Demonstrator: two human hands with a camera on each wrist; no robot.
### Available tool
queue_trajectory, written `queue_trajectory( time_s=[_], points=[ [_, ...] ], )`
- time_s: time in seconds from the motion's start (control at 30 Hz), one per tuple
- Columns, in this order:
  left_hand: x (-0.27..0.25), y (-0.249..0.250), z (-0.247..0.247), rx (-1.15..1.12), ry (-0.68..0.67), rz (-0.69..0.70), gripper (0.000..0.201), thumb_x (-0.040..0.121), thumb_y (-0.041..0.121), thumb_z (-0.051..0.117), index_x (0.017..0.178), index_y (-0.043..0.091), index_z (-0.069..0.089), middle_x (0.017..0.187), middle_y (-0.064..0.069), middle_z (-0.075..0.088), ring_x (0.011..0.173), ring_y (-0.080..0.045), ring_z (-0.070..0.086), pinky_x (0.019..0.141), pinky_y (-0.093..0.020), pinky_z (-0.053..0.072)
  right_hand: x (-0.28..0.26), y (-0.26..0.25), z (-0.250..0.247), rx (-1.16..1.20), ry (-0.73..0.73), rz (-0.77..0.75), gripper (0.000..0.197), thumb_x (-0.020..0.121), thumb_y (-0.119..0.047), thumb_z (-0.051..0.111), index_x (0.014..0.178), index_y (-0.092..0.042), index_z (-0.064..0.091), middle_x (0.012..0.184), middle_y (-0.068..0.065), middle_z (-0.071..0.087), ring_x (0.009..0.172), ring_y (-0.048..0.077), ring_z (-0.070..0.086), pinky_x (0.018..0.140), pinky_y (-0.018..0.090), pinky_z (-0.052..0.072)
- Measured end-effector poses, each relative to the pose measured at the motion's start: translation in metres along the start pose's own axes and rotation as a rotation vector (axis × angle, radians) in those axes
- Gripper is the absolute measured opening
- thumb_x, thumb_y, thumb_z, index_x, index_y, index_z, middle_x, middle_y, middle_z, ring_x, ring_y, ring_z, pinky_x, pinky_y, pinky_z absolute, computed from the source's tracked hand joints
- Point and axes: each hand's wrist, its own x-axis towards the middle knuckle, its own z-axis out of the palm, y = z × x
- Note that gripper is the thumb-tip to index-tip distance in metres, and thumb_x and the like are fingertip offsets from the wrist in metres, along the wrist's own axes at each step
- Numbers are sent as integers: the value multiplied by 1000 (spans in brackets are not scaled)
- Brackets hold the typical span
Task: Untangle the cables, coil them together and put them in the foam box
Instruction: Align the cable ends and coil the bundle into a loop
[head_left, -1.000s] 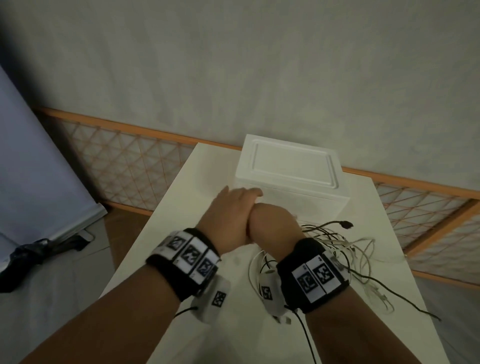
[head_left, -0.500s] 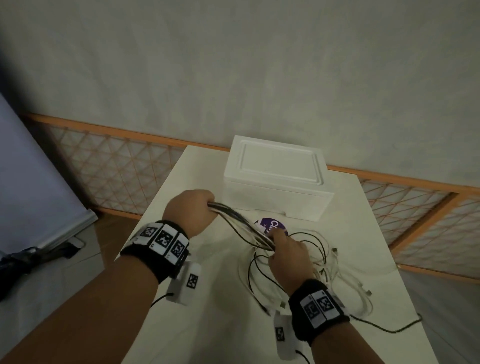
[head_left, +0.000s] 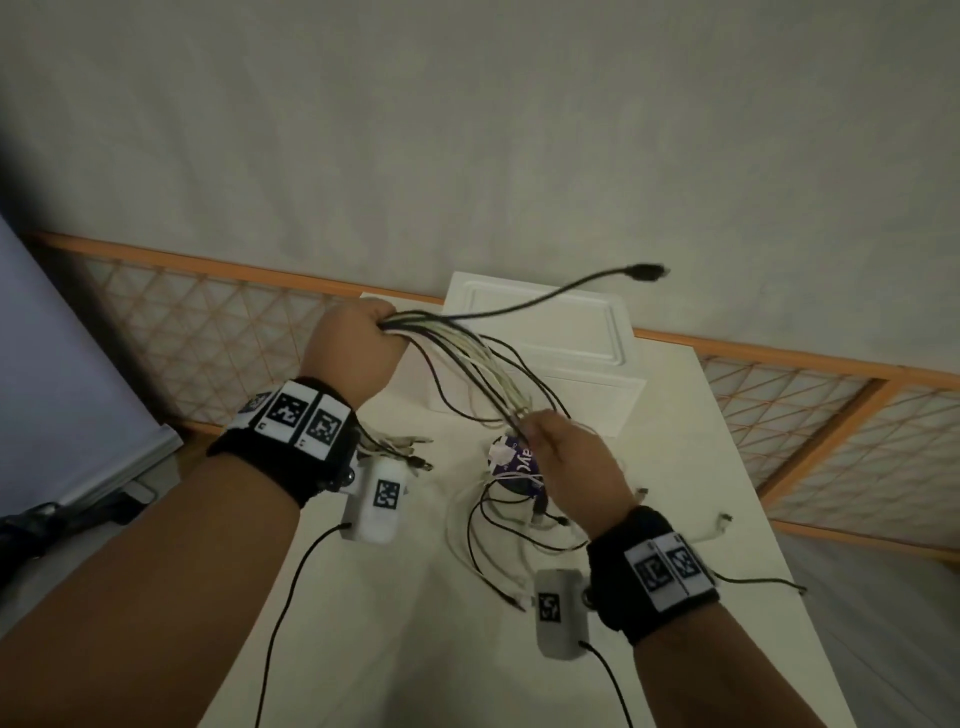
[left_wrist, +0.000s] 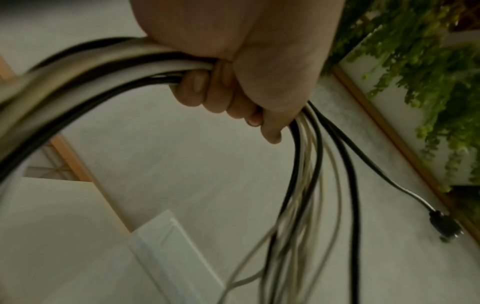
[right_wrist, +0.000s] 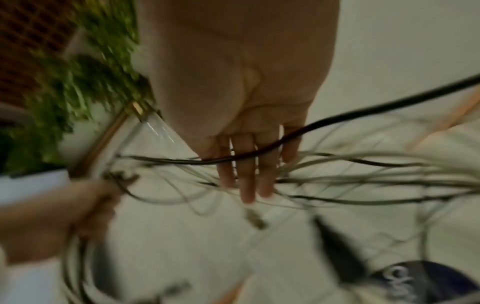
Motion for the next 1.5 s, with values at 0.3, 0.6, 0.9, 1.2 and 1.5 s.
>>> queue_trajectory(
  time_s=[0.3, 0.6, 0.9, 1.2, 1.5],
  points=[
    [25, 12, -45, 87, 69, 2, 14, 87, 13, 59, 74, 10, 64, 65, -7, 56, 65, -22, 52, 55, -28, 32, -68, 82, 27, -349, -557, 478, 52, 83, -41, 67, 131, -30, 52, 134, -4, 53, 122, 15, 51, 101, 29, 42],
    [13, 23, -20, 81, -31, 95, 15, 84, 12, 59, 77, 3, 69, 73, -14, 66, 71, -29, 60, 64, -36, 46, 19, -58, 9, 261, 59, -96, 38, 100, -41, 34, 117, -20, 61, 108, -12, 64, 101, 5, 59, 92, 20, 45],
    [15, 9, -22, 226, -147, 90, 21, 83, 10, 58, 62, 14, 55, 56, 2, 48, 60, -21, 49, 48, -25, 25, 14, -28, 29, -165, -16, 329, 62, 80, -49, 65, 135, -35, 40, 127, -12, 57, 120, 13, 51, 111, 49, 26],
    [35, -8, -39, 217, -95, 90, 5, 81, 12, 63, 79, 10, 68, 75, -8, 66, 75, -29, 61, 64, -32, 46, 0, 11, 11, -286, -153, 447, 30, 83, -52, 59, 94, -28, 72, 95, -9, 70, 92, 14, 62, 104, 46, 40],
    [53, -14, -58, 128, 53, 34, 13, 84, 9, 59, 72, 7, 65, 67, -9, 57, 70, -28, 55, 63, -29, 36, 0, 13, 15, 217, 2, 261, 70, 65, -40, 84, 128, -29, 56, 108, -40, 51, 98, -19, 54, 97, 32, 49]
  ],
)
